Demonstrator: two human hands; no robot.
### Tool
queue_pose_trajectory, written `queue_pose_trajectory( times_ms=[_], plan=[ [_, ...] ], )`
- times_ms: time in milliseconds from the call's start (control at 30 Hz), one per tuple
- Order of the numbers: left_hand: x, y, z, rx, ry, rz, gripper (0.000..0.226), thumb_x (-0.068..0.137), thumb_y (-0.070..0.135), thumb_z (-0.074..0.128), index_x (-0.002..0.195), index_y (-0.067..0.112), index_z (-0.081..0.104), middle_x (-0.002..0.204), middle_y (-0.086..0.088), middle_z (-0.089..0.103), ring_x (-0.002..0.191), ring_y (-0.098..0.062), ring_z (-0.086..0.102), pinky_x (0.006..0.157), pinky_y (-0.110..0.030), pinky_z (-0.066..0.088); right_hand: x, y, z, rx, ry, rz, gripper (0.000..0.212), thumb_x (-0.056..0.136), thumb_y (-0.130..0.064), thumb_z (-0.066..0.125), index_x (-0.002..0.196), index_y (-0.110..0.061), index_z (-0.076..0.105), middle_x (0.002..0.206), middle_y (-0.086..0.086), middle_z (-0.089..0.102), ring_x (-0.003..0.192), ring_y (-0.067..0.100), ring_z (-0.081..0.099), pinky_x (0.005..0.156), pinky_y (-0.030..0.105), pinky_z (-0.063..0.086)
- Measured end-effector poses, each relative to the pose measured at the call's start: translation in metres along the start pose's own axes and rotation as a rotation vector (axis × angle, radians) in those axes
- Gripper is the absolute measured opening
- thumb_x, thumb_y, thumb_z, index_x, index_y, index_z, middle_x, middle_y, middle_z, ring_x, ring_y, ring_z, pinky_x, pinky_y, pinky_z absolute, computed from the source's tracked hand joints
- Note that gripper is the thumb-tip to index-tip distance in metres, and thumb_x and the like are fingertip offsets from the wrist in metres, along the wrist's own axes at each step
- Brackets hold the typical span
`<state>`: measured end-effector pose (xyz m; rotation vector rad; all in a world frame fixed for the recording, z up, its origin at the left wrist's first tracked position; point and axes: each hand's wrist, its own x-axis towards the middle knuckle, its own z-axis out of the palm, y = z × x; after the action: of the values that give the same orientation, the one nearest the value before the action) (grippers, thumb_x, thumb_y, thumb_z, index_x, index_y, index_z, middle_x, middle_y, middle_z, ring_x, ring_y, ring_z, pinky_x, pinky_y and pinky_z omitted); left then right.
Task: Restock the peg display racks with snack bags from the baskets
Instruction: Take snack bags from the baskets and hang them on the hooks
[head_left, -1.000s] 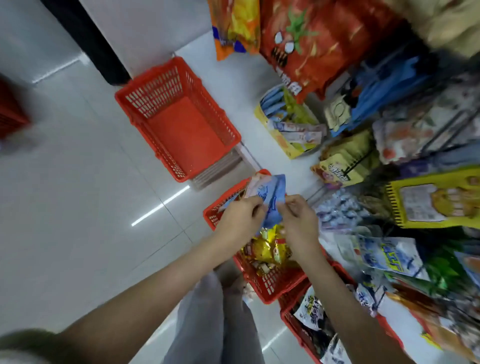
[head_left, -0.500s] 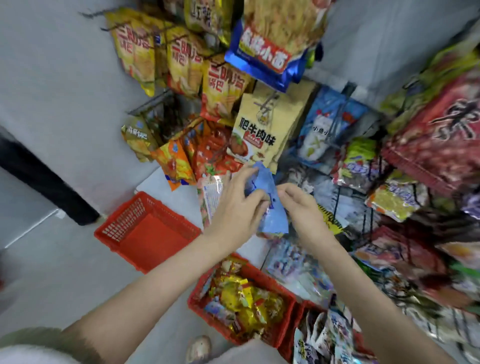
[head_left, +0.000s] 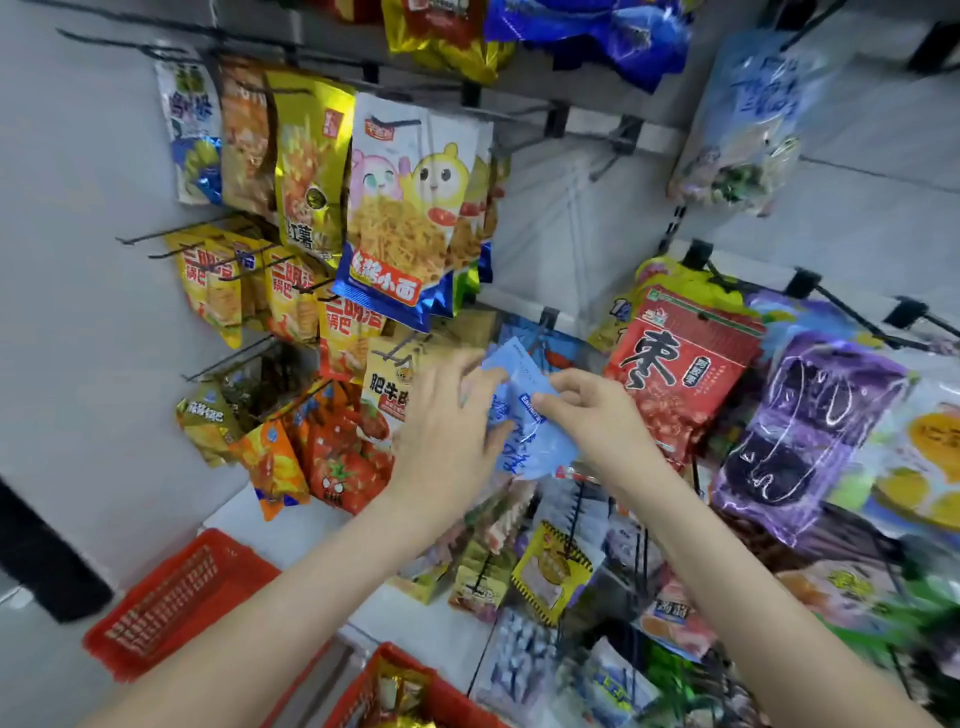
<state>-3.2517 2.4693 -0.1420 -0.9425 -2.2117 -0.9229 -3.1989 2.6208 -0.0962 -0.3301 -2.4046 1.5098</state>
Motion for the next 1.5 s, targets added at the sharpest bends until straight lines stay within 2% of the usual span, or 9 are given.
queue_pose_trajectory(
  times_ms=[167,367,467,567,867,1033,1133,1267,1500],
  plan=[
    [-0.031,0.024,0.026,0.178,-0.108,0.168,0.067,0.087,0.056,0.044,0.126,0.002,0.056,0.13,-0.02,0.057,0.12,-0.031,0.054,0.101,-0.039,0.045,-0.003,0.011,-0.001,0.206,0.023,0.066,0.021,0.087,-0.006,0.063,0.069,-0.014,0.061,0.074,0.013,0.067,0.07,0.024,0.063,0.07,0.041,0.049],
    [-0.052,-0.004,0.023,0.466,0.068,0.329,0.019,0.091,0.014,0.053,0.106,0.003,0.05,0.11,-0.019,0.069,0.102,-0.026,0.068,0.09,-0.032,0.051,0.003,0.011,0.035,0.23,-0.064,0.217,0.017,0.091,-0.01,0.062,0.076,-0.01,0.054,0.075,0.009,0.056,0.07,0.02,0.059,0.057,0.028,0.051],
    [-0.057,-0.016,0.004,0.507,0.055,0.239,0.029,0.07,0.016,0.083,0.086,0.005,0.061,0.084,-0.008,0.073,0.075,-0.015,0.071,0.067,-0.025,0.046,0.007,0.009,0.059,0.336,-0.098,0.335,0.014,0.091,-0.006,0.06,0.081,-0.005,0.05,0.092,0.023,0.057,0.088,0.035,0.065,0.061,0.036,0.06],
    [-0.059,-0.027,-0.012,0.483,-0.062,0.06,0.03,0.053,0.008,0.087,0.072,0.007,0.063,0.049,0.0,0.052,0.037,-0.015,0.051,0.038,-0.02,0.02,0.009,0.006,0.08,0.371,-0.133,0.382,0.015,0.091,-0.003,0.06,0.077,-0.001,0.055,0.079,0.018,0.06,0.07,0.026,0.065,0.066,0.042,0.06],
    [-0.066,-0.085,-0.053,-0.109,-0.149,-0.462,0.035,0.096,0.023,0.056,0.071,0.022,0.031,0.05,0.007,0.03,0.05,-0.025,0.038,0.052,-0.037,0.022,0.024,0.021,0.128,0.471,-0.128,0.482,0.015,0.094,-0.018,0.06,0.088,-0.005,0.056,0.089,0.016,0.062,0.081,0.029,0.062,0.075,0.044,0.056],
    [-0.065,-0.144,-0.072,-0.452,0.003,-0.8,0.031,0.086,0.039,0.057,0.07,0.023,0.036,0.062,-0.012,0.041,0.059,-0.019,0.041,0.057,-0.04,0.033,0.019,0.021,0.108,-0.208,-0.452,0.032,0.014,0.088,-0.017,0.066,0.077,-0.016,0.059,0.072,-0.009,0.064,0.07,0.011,0.058,0.069,0.028,0.042],
    [-0.056,-0.152,-0.079,-0.645,-0.141,-0.829,0.029,0.09,0.028,0.062,0.072,0.016,0.043,0.075,-0.017,0.053,0.068,-0.019,0.049,0.061,-0.034,0.036,0.008,0.003,0.11,-0.403,-0.606,-0.141,0.021,0.088,-0.014,0.065,0.073,-0.026,0.056,0.063,-0.021,0.057,0.063,-0.004,0.05,0.064,0.019,0.038],
    [-0.045,-0.133,-0.073,-0.827,-0.421,-0.735,0.033,0.096,0.015,0.056,0.066,0.027,0.049,0.07,-0.006,0.049,0.062,-0.015,0.045,0.054,-0.027,0.031,0.003,-0.018,0.106,-0.343,-0.44,-0.205,0.025,0.087,-0.011,0.067,0.076,-0.029,0.055,0.069,-0.014,0.058,0.064,-0.01,0.054,0.061,0.008,0.038],
    [-0.01,-0.08,-0.061,-1.098,-0.401,-0.68,0.021,0.1,0.009,0.043,0.08,0.01,0.046,0.054,0.005,0.056,0.043,-0.006,0.051,0.039,-0.016,0.036,0.02,-0.03,0.071,-0.375,-0.147,-0.164,0.034,0.089,-0.018,0.065,0.122,-0.026,0.059,0.074,-0.009,0.055,0.07,-0.001,0.051,0.063,0.005,0.035]
  ],
)
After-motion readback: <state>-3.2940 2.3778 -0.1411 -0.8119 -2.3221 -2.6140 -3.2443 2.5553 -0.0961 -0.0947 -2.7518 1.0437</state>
